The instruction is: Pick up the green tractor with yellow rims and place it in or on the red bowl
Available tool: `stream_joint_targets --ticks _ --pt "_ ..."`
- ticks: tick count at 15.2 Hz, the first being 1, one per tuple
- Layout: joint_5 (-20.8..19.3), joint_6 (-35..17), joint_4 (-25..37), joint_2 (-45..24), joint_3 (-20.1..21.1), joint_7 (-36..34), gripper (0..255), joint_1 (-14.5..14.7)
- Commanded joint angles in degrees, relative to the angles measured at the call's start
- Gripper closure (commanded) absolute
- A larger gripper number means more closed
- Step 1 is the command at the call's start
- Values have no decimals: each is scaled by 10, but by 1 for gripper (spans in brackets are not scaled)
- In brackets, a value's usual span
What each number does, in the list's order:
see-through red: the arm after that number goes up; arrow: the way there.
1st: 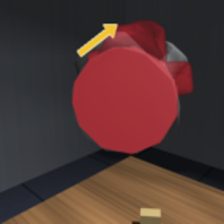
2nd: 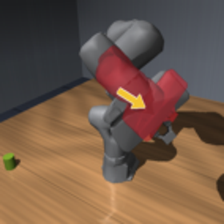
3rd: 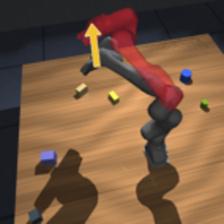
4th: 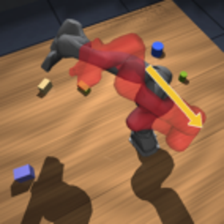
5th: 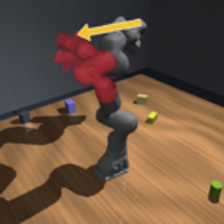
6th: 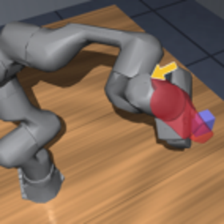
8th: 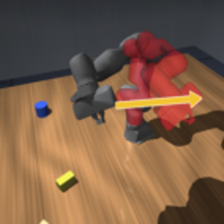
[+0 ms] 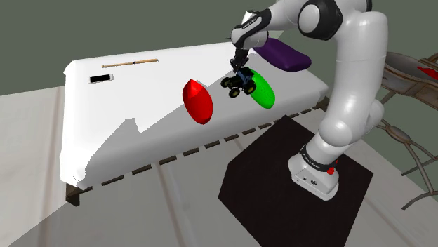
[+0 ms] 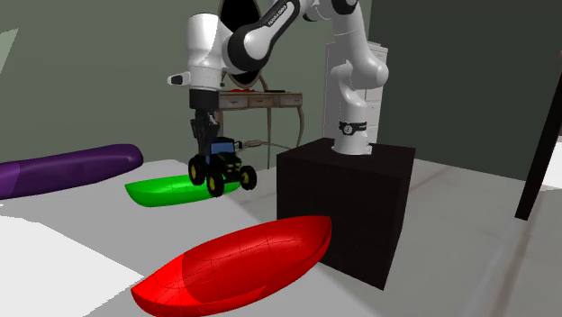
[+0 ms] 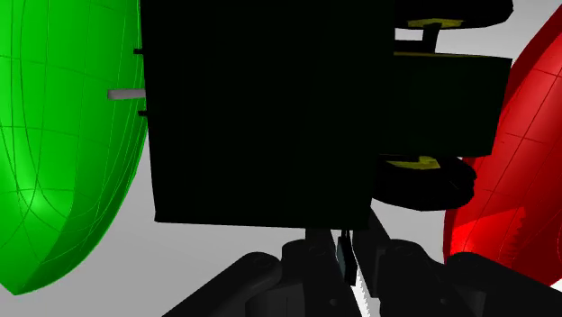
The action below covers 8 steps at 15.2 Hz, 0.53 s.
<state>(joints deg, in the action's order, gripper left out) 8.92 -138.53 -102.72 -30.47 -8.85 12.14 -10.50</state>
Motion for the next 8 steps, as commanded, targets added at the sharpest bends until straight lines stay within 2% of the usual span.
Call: stream_joint_targets --ticks 1,8 --pt "-3 11 1 11 -2 -2 255 2" --pt "-11 51 11 42 -7 -9 255 5"
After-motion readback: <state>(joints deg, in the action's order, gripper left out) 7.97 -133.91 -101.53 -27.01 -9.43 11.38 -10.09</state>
